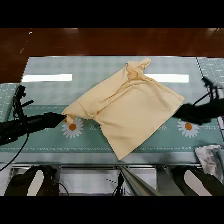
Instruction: Fold the shirts.
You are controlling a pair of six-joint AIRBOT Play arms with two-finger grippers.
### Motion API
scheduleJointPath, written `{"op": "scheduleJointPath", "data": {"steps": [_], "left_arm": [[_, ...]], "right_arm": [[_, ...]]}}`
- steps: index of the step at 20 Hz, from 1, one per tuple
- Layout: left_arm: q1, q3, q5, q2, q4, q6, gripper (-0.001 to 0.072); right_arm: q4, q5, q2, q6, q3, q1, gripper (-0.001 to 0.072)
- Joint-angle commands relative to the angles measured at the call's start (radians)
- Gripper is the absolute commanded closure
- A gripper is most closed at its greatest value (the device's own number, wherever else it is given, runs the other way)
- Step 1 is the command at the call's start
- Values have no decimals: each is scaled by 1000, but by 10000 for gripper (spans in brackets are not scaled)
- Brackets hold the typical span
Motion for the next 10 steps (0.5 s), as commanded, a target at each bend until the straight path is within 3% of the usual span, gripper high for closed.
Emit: {"op": "scheduleJointPath", "data": {"steps": [1,5,10], "left_arm": [[0,0,0,0,1,9,683],[0,0,0,0,1,9,683],[0,0,0,0,1,9,683]], "right_arm": [[133,-106,132,32,-299,47,148],[191,-208,154,79,-405,157,148],[188,-433,135,246,-414,359,150]]}}
